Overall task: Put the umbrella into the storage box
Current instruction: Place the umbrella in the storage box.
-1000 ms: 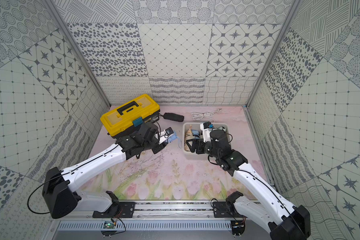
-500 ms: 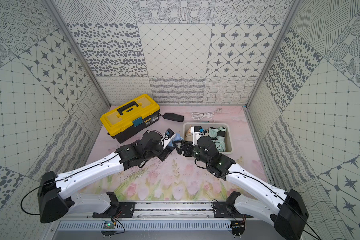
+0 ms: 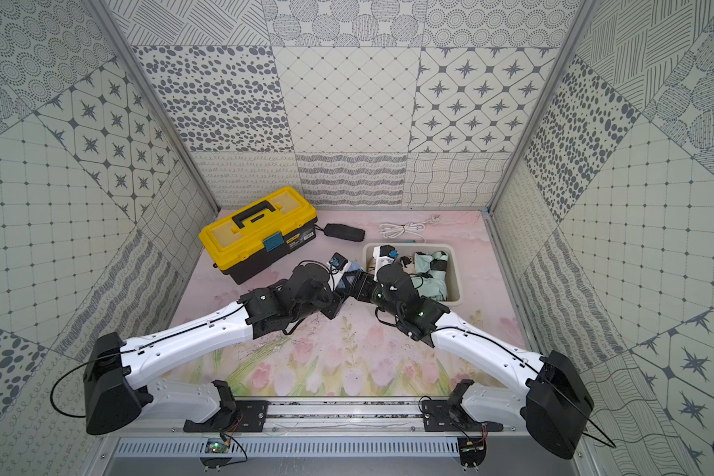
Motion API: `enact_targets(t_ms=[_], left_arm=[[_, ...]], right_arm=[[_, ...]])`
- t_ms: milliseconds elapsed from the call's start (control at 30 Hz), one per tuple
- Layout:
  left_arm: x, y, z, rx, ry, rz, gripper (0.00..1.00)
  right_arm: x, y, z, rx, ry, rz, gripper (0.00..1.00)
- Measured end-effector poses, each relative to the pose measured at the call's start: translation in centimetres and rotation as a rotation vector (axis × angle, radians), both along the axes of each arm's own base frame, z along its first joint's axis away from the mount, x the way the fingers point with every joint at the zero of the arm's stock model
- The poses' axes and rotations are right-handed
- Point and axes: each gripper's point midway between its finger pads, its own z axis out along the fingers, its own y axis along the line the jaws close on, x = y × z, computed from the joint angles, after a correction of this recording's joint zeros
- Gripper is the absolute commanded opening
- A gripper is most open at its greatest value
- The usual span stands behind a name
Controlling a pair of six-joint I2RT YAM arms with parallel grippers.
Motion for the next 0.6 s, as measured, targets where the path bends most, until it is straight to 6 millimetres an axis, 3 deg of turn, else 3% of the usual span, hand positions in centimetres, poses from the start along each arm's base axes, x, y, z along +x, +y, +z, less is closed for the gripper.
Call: enact_targets(t_ms=[367, 433, 600], left_arm=[[-0.19, -0.35, -0.03, -0.008, 0.006, 0.016, 0.41], [-0.18, -0.31, -0.01, -0.007, 0.004, 0.018, 0.46], [-0.41, -0.26, 0.69, -0.029, 0.0, 0.014, 0.71]], right_arm=[[0.43, 0.25, 0.22, 0.008, 0.008, -0.013, 0.35], [0.44, 0.25, 0.2, 0.008, 0.009, -0.014, 0.32], [0.73, -0.09, 0.17, 0.005, 0.011, -0.02, 0.24]])
